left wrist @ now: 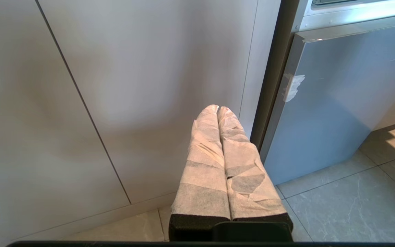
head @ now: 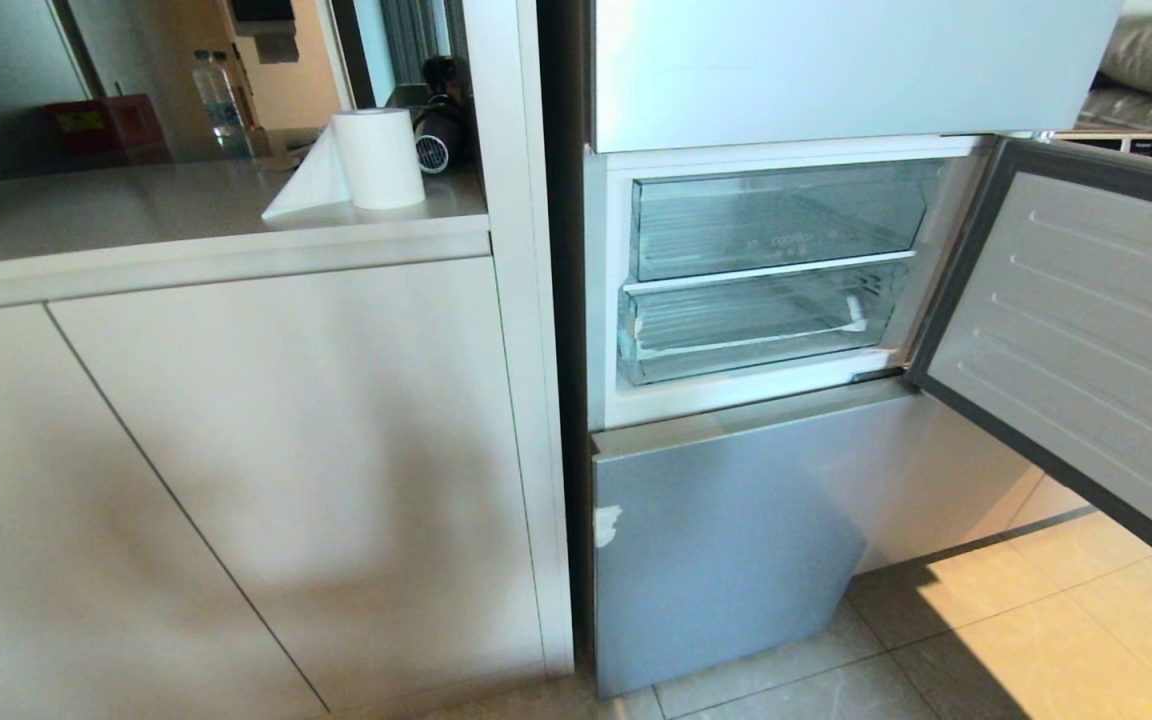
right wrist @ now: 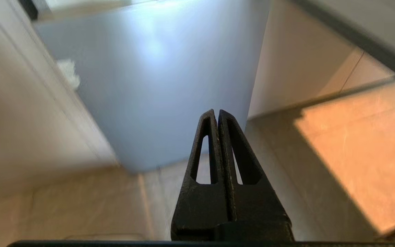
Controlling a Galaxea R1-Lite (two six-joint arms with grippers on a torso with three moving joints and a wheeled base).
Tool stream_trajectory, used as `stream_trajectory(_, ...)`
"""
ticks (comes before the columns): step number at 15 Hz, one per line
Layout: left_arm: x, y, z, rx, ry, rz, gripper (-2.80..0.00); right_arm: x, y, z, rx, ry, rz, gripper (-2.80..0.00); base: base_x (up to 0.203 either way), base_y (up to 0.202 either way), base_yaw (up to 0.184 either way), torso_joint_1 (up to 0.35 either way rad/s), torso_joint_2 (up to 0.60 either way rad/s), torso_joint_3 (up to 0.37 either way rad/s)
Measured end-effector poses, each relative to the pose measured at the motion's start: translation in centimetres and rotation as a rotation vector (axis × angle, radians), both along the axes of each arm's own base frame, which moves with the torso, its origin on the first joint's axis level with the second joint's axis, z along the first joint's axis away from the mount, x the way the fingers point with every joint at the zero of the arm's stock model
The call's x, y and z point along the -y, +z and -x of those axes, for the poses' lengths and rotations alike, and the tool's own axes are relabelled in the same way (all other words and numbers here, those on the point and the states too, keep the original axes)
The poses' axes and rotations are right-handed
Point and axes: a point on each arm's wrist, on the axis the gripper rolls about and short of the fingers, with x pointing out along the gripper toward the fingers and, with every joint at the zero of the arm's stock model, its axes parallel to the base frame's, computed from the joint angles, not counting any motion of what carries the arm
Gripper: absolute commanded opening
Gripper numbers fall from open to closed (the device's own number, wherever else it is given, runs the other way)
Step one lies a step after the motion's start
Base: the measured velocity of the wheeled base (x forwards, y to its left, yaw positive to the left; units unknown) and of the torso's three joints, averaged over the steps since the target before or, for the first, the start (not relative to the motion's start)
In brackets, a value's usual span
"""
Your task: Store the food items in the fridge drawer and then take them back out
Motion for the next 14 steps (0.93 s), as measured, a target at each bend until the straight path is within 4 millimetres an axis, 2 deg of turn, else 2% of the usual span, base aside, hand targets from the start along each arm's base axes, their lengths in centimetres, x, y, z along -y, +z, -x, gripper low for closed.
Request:
stream_trajectory(3, 0.0, 0.0, 0.0, 0.0, 0.0, 0.0, -2.8, -0.1, 4.2, -0.7, 0.067, -0.076, -0.102, -2.8, 0.0, 0.0, 0.0, 0.0, 0.0, 0.0)
stream_trajectory(7, 0.0, 0.0, 0.0, -0.001, 0.0, 0.0, -2.8, 0.5, 9.0, -3.1, 0.24, -0.302, -0.265, -2.8, 0.0, 0.0, 0.0, 0.0, 0.0, 0.0)
stream_trajectory(10, 0.0, 0.0, 0.0, 0.0, 0.0, 0.0, -2.8, 2.2, 11.1, -4.8, 0.319, -0.444, -0.348, -2.8, 0.0, 0.0, 0.0, 0.0, 0.0, 0.0)
stream_trajectory(14, 0.0, 0.0, 0.0, 0.0, 0.0, 0.0, -2.8, 6.0, 13.3, -6.0, 0.405, -0.55, -0.502, -2.8, 0.0, 0.0, 0.0, 0.0, 0.0, 0.0)
